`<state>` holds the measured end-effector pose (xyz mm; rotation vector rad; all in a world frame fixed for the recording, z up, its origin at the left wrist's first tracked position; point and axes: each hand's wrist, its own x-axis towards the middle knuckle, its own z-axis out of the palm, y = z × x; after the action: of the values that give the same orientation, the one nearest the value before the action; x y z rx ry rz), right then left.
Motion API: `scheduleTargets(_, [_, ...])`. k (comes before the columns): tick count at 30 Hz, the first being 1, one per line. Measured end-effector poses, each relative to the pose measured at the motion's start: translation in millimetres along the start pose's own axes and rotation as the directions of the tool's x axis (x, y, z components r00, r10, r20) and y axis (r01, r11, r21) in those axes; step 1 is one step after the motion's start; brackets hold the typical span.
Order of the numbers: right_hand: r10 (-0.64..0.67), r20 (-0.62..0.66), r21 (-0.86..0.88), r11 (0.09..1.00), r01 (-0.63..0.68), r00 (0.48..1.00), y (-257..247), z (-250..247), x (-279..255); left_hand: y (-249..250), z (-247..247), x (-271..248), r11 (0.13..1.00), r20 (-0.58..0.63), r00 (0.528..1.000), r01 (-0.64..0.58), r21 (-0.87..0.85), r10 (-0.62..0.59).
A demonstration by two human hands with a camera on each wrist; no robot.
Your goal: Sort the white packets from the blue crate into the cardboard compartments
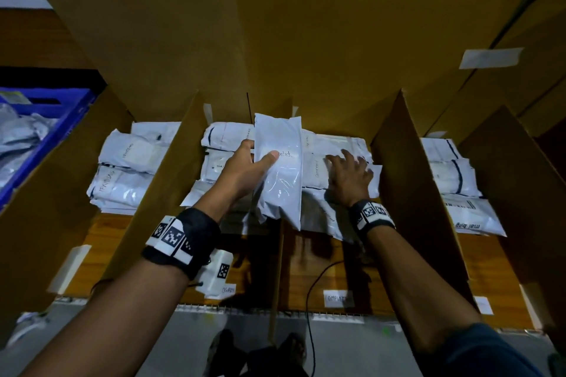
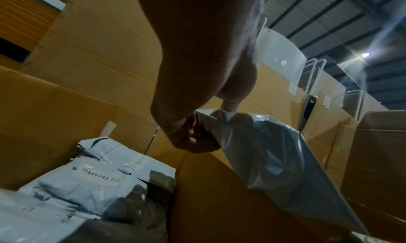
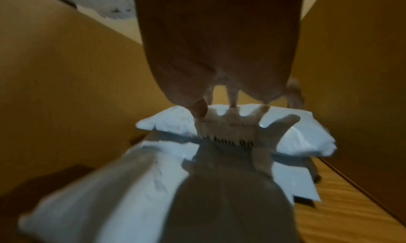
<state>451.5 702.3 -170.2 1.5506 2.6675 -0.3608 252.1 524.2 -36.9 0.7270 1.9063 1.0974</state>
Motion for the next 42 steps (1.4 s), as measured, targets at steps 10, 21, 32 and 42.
scheduleTargets(10, [-0.112,0.110,0.048,0.993,0.107,0.988,2,42,0,4,-5,-1,0.999,-0.035,0.999,0.032,0.010,-0.032])
scheduleTargets(21, [-0.193,-0.011,0.345,0.920,0.185,0.981,7,-4,-7,5,-1,-5,0.999,-0.022,1.000,-0.006,-0.045,0.005])
scheduleTargets(32, [-0.312,-0.239,0.564,0.726,0.393,0.919,-46,-126,-108,33,40,-17,0.965,0.124,0.989,-0.048,-0.258,0.082])
scheduleTargets(42, [-0.201,-0.133,0.316,0.920,0.233,0.971,7,-91,-98,5,44,-11,0.831,-0.017,0.923,-0.338,0.442,0.385])
